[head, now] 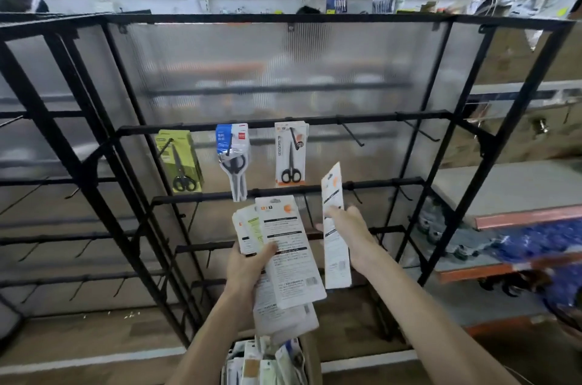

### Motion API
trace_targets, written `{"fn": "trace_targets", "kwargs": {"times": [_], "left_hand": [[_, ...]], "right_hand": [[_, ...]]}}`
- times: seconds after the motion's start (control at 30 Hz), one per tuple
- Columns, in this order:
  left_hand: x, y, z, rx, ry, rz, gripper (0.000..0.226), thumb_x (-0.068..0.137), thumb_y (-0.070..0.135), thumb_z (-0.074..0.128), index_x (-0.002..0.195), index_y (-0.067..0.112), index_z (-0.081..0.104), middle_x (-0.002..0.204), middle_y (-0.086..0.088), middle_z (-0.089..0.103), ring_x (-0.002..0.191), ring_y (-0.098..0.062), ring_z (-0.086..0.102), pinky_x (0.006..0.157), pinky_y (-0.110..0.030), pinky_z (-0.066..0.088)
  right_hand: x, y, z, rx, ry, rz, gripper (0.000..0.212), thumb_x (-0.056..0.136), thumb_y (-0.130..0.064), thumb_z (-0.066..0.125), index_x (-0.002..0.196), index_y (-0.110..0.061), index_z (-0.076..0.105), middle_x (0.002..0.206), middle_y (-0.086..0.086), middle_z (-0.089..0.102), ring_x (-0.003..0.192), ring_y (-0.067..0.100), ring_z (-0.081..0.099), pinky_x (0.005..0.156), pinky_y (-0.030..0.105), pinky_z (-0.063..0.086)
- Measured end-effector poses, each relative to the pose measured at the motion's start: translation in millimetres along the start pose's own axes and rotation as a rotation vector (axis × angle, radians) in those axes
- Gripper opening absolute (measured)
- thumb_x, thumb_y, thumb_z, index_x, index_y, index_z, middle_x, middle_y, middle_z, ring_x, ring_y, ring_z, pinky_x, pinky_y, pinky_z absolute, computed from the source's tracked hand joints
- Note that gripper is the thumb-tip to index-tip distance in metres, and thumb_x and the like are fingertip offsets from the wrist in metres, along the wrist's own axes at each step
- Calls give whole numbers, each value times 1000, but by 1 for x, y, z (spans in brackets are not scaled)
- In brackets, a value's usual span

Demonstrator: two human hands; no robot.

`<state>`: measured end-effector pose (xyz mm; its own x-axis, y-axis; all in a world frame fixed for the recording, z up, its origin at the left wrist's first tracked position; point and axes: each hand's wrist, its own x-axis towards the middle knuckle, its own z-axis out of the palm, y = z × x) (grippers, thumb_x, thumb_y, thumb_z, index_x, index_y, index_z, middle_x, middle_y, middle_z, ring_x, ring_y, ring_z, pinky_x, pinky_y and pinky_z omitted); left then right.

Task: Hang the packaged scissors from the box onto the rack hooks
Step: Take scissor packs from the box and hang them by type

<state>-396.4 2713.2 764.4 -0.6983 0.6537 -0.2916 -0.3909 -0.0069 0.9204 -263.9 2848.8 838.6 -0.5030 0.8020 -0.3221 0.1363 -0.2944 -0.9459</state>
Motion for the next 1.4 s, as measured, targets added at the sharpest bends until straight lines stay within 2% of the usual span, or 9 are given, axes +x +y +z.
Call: {"fn": "trace_targets", "kwargs": {"times": [0.17, 0.23, 0.37, 0.47, 0.53, 0.67, 1.1, 1.3, 1.4], "left_hand": [[-14, -6, 27, 64, -3, 77, 28, 89, 6, 75, 116, 4, 66, 105, -14, 78, 91, -31, 76, 71, -39, 61], [-15, -3, 32, 93, -18, 120, 27, 89, 6, 75, 114, 5, 67, 104, -11, 78, 92, -29, 76, 71, -37, 61], [-6, 5, 23, 103, 13, 120, 26, 88, 5, 75, 113, 10, 68, 103, -7, 79, 93, -27, 76, 73, -38, 62], [16, 5, 9, 74, 102, 90, 33, 86, 6, 78, 117, 6, 65, 101, -9, 79, 91, -26, 77, 70, -37, 63], [31, 5, 2, 46, 128, 62, 34, 86, 8, 79, 116, 5, 64, 99, -8, 79, 88, -26, 77, 69, -37, 62], [59, 12, -9, 35, 74, 42, 35, 86, 9, 78, 118, 7, 64, 102, -8, 79, 91, -28, 77, 79, -44, 61], [131, 16, -31, 13, 85, -44, 38, 84, 5, 79, 119, 8, 65, 99, -10, 79, 86, -29, 77, 64, -38, 62], [149, 13, -25, 45, 107, -31, 19, 85, 5, 79, 102, 10, 71, 95, -10, 79, 86, -28, 77, 81, -43, 60], [155, 18, -20, 43, 111, -59, 15, 87, 9, 78, 101, 9, 72, 91, -9, 80, 82, -27, 77, 78, -41, 59]], "right_hand": [[2, 18, 7, -428, -24, -11, 69, 82, -81, 48, 112, -19, 52, 104, -2, 58, 103, 17, 55, 92, 37, 45], [10, 25, 9, -471, -15, -56, 61, 87, -76, 45, 105, -19, 58, 101, -2, 59, 99, 17, 56, 92, 41, 48], [23, 28, 2, -302, 40, -202, 16, 96, -26, 62, 109, -18, 57, 111, 3, 64, 96, 13, 63, 84, 32, 53], [33, 16, -1, -129, 23, -283, 41, 93, -10, 66, 124, -22, 43, 115, -1, 59, 99, 7, 61, 73, 22, 49], [43, 6, 3, -79, -9, -299, 48, 92, -12, 67, 129, -27, 38, 114, -3, 58, 100, 4, 58, 72, 18, 44], [64, -13, 18, -134, -20, -321, 18, 97, -23, 62, 115, -20, 58, 113, -7, 65, 96, -1, 61, 70, 17, 44], [125, -13, 42, -185, 183, -395, 5, 99, -19, 59, 104, -17, 59, 100, -2, 67, 92, 10, 64, 69, 20, 46], [136, -8, 35, -233, 141, -443, 8, 98, -20, 61, 104, -17, 58, 98, -7, 67, 79, -15, 62, 62, 4, 44], [144, -2, 33, -217, 135, -403, 10, 98, -19, 61, 106, -14, 58, 100, -2, 69, 90, 2, 68, 71, 16, 52]]}}
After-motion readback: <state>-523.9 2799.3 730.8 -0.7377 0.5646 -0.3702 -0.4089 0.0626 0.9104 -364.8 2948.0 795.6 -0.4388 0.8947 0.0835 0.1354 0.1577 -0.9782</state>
